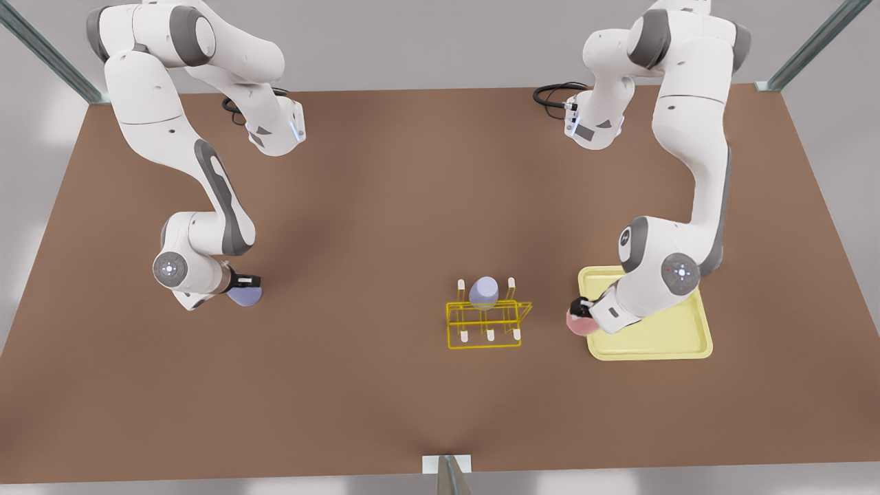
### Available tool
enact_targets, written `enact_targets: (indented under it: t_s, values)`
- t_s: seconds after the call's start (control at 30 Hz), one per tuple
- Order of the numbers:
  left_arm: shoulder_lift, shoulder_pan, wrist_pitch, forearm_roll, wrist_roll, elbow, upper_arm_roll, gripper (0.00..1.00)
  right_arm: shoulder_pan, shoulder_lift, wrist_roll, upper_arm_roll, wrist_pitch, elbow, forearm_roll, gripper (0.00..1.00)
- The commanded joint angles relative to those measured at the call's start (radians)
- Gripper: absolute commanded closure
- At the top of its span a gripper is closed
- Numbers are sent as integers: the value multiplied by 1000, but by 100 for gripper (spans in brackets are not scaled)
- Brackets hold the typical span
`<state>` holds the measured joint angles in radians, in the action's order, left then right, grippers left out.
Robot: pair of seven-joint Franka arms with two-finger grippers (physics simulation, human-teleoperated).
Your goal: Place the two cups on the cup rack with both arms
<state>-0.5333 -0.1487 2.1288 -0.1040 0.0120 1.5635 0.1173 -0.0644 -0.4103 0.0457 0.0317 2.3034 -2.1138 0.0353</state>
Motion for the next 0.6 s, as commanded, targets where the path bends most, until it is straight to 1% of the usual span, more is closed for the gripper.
enact_targets:
  t_s: [0.0,0.1,0.23,0.3,0.4,0.47,0.57]
  values:
    - [-34,-35,-95,-10,-489,-63,9,20,0,1,11,1,-2,2,-3,17]
    - [-116,-46,-95,-6,-489,-192,9,20,2,-1,11,2,-1,3,-14,18]
    - [-145,-48,-87,-5,-488,-232,12,20,0,1,-3,2,-9,12,-28,18]
    - [-214,-61,-93,-10,-488,-336,35,20,2,4,-17,2,-15,17,-38,18]
    - [-218,-66,-125,-62,-488,-387,33,20,2,13,-17,7,-22,18,-41,18]
    - [-217,-57,-145,-60,-484,-399,30,20,5,27,-17,24,-47,35,-43,18]
    - [-218,-55,-138,-63,-489,-404,39,20,11,39,-17,71,-62,61,-81,18]
